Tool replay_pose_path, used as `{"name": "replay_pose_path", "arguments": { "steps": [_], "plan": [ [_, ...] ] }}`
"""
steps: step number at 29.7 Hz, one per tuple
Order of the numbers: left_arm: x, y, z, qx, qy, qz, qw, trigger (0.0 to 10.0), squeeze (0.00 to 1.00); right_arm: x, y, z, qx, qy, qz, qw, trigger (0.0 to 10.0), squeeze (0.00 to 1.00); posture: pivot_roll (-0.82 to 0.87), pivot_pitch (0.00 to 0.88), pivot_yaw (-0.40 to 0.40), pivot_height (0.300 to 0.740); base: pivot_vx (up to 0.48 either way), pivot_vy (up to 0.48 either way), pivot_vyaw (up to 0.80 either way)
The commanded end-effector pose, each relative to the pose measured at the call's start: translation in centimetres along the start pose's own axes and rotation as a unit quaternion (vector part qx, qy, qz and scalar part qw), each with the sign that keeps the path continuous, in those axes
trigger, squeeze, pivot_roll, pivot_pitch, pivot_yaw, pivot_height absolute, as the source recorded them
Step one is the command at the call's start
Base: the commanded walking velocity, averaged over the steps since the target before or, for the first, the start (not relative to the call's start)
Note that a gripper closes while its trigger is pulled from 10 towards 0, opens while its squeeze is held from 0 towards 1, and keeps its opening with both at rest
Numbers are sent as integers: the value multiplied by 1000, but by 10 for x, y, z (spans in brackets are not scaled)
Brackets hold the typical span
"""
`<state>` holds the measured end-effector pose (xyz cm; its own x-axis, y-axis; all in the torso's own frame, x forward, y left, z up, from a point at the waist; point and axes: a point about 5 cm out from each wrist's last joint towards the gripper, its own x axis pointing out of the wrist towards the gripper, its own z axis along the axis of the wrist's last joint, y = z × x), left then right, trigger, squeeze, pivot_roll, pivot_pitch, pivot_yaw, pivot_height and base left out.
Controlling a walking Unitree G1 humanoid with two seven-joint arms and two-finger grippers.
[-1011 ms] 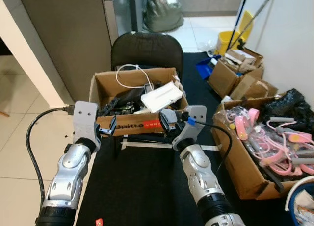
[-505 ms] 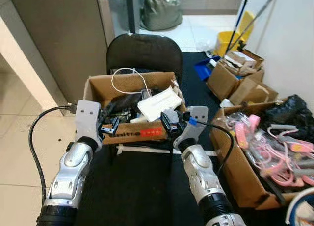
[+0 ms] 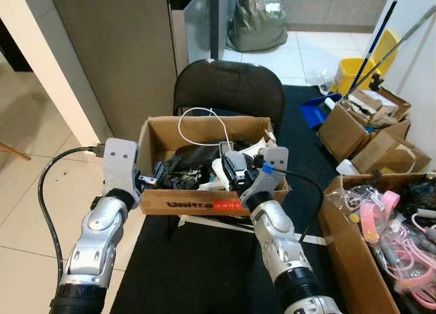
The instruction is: Picking trash to rubbish bin
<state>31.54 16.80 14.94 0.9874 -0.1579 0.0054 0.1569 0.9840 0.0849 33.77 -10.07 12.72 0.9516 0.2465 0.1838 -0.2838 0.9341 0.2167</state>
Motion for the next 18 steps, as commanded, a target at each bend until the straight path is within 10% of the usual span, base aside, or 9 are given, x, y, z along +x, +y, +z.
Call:
{"name": "replay_pose_path", "arguments": {
  "steps": [1,18],
  "plan": [
    [-2,3,-4,3,8,3,1000,10000,0,-1,3,-4,13,5,-1,1000,10000,0,47,109,65,740,300,0,0],
    [-3,3,-6,1,10,4,1000,10000,0,1,16,-5,33,18,51,998,10000,0,49,112,56,740,298,0,0]
  ]
}}
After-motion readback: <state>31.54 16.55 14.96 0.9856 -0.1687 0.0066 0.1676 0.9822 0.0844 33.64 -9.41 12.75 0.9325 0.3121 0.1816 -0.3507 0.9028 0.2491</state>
